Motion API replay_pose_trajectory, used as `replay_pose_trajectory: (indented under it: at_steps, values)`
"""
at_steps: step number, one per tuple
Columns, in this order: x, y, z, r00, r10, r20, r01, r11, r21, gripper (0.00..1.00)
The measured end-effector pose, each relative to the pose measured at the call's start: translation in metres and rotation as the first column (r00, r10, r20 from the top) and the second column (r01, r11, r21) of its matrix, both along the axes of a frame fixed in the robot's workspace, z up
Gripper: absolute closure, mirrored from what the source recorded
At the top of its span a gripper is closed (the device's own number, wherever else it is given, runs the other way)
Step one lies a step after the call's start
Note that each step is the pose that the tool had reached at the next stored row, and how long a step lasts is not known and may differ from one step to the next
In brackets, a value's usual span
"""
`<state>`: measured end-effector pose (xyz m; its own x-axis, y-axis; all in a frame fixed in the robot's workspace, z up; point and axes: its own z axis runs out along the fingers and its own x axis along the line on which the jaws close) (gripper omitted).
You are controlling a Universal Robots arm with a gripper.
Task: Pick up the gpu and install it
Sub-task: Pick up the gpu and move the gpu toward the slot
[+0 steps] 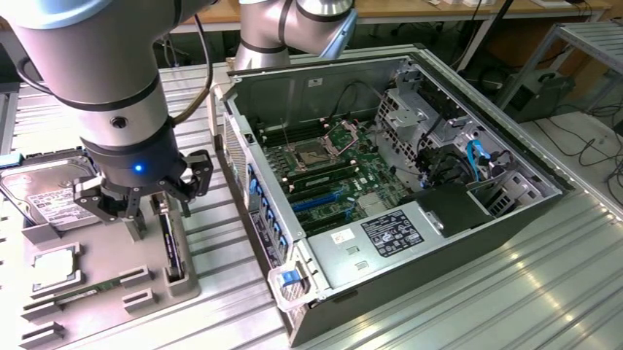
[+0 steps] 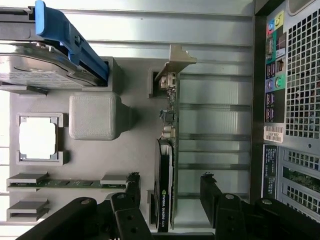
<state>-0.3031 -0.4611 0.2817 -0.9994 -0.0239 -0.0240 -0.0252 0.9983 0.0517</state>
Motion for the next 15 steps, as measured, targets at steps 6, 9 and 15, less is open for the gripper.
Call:
replay_pose_trajectory:
  at_steps: [6,9,15]
  values:
    - [0.0,0.0,-0.002,1.0,0.0,0.0001,0.0,1.0,0.0002,0.4]
    - [0.0,0.0,-0.0032,1.0,0.0,0.0,0.0,1.0,0.0,0.4]
    - [0.0,0.0,-0.0057,1.0,-0.003,-0.0022,0.003,1.0,0.0,0.4]
